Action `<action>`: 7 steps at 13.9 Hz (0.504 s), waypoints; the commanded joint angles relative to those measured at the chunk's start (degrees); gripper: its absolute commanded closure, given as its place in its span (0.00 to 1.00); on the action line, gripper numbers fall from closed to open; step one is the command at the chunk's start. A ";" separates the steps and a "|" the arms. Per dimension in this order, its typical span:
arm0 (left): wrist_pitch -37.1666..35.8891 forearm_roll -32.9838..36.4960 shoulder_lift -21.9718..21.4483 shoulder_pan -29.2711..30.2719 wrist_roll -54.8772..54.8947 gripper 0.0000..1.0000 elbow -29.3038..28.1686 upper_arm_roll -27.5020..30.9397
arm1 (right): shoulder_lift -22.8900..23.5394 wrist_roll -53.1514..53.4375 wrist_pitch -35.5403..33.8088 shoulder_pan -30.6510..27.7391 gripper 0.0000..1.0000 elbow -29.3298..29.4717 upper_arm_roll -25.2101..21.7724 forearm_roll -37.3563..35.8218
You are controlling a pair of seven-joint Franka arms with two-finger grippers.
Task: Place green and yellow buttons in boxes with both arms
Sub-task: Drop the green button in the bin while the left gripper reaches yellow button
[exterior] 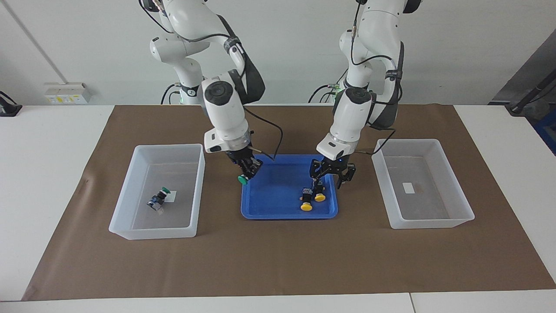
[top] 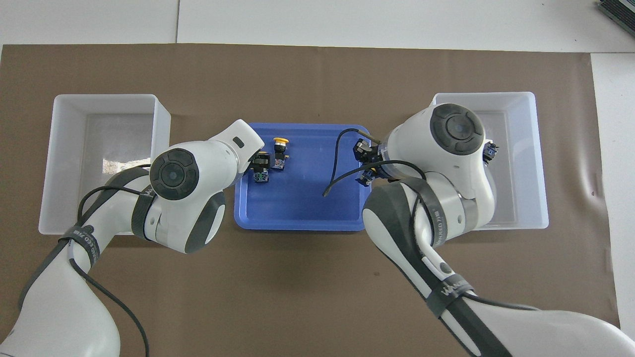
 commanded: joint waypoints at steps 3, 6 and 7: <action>2.49 -0.38 2.02 -1.18 -2.25 0.28 -0.63 0.99 | -6.23 -29.74 -6.05 -14.35 1.00 -0.77 0.43 -2.39; 2.32 -0.38 1.67 -2.40 -2.52 0.33 -2.38 0.99 | -6.15 -38.76 -2.47 -18.94 1.00 -4.80 0.52 -2.30; 2.32 -0.38 1.32 -2.93 -2.87 0.37 -3.43 0.99 | -5.80 -39.47 -0.02 -19.56 1.00 -6.91 0.52 -2.21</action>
